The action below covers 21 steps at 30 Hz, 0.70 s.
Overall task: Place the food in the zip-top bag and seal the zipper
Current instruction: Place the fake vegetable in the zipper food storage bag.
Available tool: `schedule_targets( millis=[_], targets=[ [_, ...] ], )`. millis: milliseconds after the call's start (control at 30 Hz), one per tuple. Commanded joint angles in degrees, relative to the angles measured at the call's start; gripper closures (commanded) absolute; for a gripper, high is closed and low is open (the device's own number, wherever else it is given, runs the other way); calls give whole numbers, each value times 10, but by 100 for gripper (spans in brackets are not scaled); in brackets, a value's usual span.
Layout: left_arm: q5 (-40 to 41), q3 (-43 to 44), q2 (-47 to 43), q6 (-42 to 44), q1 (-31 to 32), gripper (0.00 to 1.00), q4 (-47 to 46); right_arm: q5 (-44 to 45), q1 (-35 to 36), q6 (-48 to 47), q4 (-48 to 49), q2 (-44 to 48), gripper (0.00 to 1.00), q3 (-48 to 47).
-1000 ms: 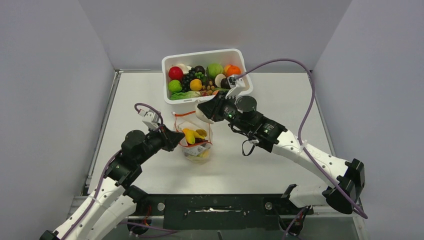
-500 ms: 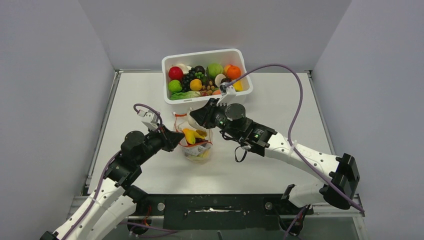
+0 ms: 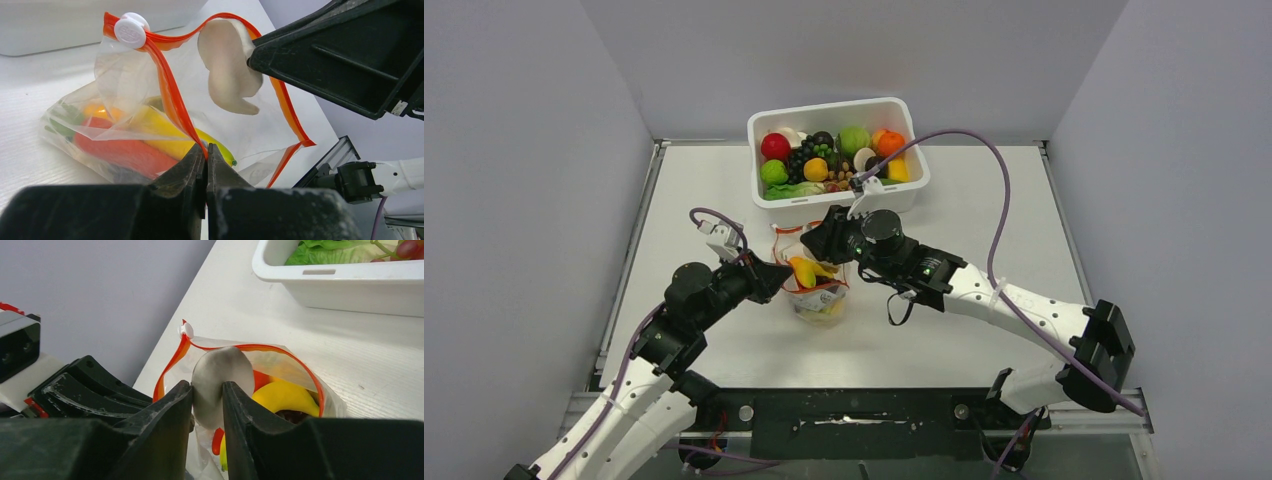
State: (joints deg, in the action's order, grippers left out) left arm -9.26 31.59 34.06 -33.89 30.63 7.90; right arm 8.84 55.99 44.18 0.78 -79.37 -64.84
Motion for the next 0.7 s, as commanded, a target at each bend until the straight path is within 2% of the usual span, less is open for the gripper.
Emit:
schedule_targets(
  millis=[0,267,433,533,667],
  targets=[
    [-6,9,-11,-1,-3,100,-46,14,5,-40,-10,30,66,-27],
    [-7,17,-12,3,-4,100,-41,0,5,-123,-83,79,51,-36],
    [-5,15,-11,2,-3,100,-44,-41,4,-204,-118,116,42,-13],
    [-6,16,-11,2,-3,100,-46,-52,5,-247,-168,125,40,-14],
    [-6,18,-12,1,-3,100,-47,-66,5,-259,-215,134,39,-17]
  ],
)
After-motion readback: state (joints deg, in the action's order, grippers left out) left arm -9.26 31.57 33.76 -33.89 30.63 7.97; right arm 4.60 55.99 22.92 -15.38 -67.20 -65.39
